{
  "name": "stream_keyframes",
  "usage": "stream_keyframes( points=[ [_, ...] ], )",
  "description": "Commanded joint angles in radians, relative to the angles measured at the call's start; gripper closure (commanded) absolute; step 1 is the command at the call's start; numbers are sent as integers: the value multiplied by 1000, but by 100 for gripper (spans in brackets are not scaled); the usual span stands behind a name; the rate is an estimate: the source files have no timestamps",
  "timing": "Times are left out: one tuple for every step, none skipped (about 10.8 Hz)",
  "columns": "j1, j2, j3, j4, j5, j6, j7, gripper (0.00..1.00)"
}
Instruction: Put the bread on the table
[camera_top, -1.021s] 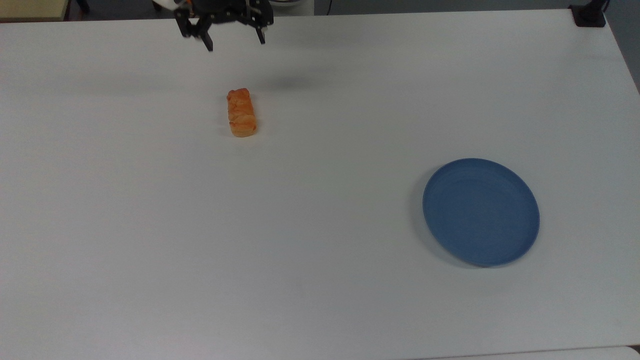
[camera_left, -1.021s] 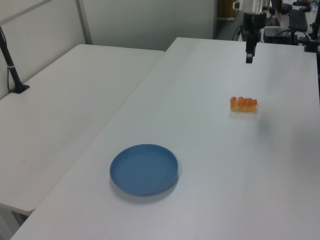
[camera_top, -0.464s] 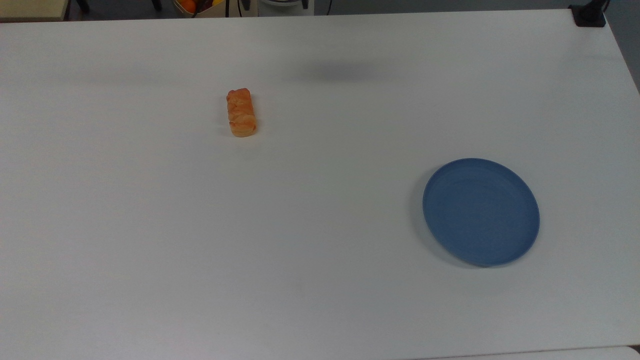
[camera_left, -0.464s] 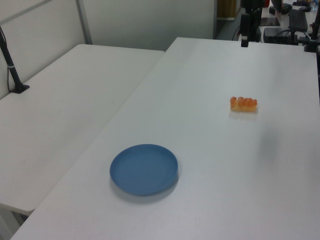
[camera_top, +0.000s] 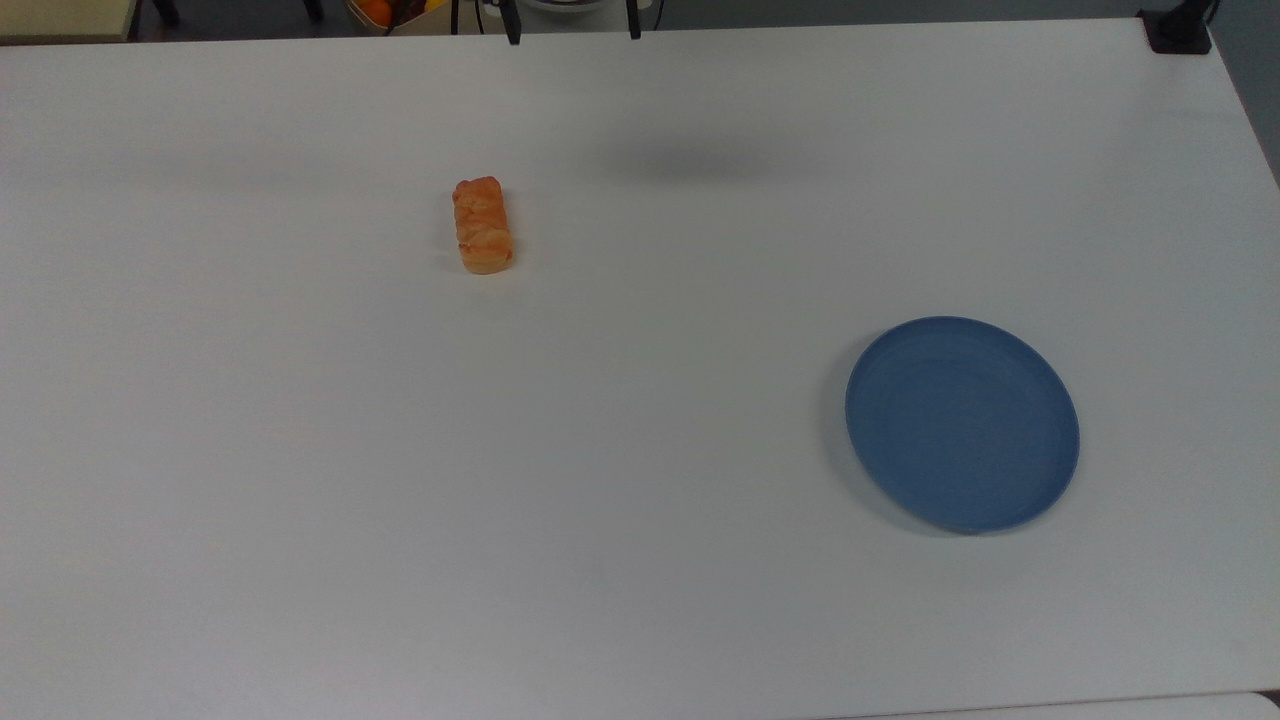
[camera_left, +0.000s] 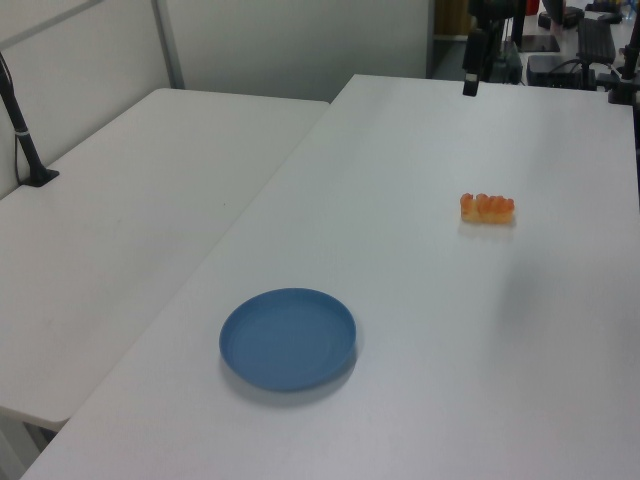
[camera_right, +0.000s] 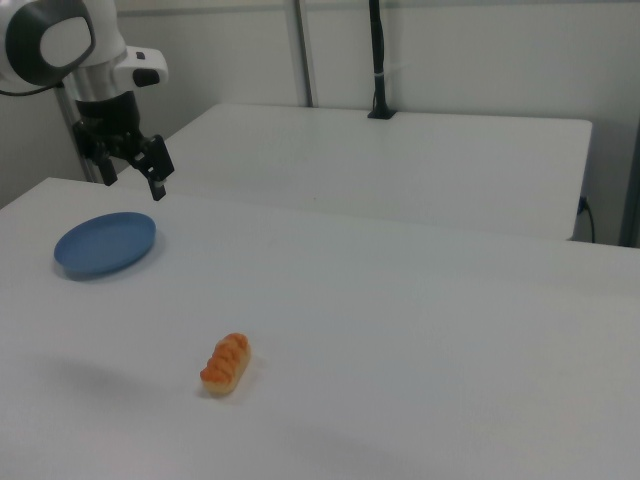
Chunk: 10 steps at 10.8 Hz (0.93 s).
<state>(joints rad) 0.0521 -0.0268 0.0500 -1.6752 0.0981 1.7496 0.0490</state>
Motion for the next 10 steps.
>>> stream_keyframes(
  points=[
    [-6,5,-16,-11,-15,36,-124,0],
    [-6,5,-21,-2,-15,25,-115,0],
    [-5,2,-33,0,-17,21,-121,0],
    [0,2,-33,-1,-17,22,-124,0],
    [2,4,-33,-3,-17,25,-127,0],
    [2,4,-33,-3,-17,24,-127,0],
    [2,4,-33,-3,-17,24,-127,0],
    [2,4,-33,-3,-17,24,-127,0],
    [2,5,-33,-3,-17,25,-127,0],
    [2,5,-33,-3,-17,25,-127,0]
  ],
)
